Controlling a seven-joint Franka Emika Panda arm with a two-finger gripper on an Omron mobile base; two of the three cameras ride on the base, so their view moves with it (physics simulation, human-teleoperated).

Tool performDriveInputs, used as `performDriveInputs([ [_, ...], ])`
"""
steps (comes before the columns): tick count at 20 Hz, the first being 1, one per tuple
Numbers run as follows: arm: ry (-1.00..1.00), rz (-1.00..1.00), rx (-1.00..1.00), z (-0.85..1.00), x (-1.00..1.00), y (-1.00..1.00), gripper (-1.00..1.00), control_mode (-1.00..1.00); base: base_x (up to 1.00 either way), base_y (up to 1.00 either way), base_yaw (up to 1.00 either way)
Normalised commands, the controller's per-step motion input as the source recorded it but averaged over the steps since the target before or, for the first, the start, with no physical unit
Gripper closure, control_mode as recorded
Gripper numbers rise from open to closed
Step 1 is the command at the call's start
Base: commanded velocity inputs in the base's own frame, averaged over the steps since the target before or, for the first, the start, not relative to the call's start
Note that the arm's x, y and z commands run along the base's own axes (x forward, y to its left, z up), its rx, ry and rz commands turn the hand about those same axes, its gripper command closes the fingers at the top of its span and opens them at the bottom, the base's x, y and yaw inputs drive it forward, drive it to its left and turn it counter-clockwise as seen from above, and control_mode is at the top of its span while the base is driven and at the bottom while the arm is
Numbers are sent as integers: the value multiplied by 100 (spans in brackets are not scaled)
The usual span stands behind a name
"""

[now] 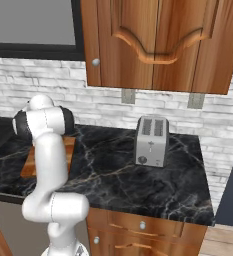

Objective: Pick up the sponge from the counter and clean the cutting board by briefly scrubbing or pressing down on the cutting board. Once finished, release the sponge.

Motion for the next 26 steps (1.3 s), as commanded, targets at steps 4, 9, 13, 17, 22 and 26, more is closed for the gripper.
performDriveInputs([
  [4, 0, 1, 0, -17, -56, 0, 100, -100, 0, 0, 0],
  [9, 0, 0, 0, -17, -71, -6, 100, -100, 0, 0, 0],
  [13, 0, 0, 0, -17, -78, -10, 100, -100, 0, 0, 0],
  [17, 0, 0, 0, -17, -78, -12, 100, -100, 0, 0, 0],
  [22, 1, 0, 0, -23, -79, -11, 100, -100, 0, 0, 0],
  [26, 1, 0, 0, -22, -85, -19, 100, -100, 0, 0, 0],
])
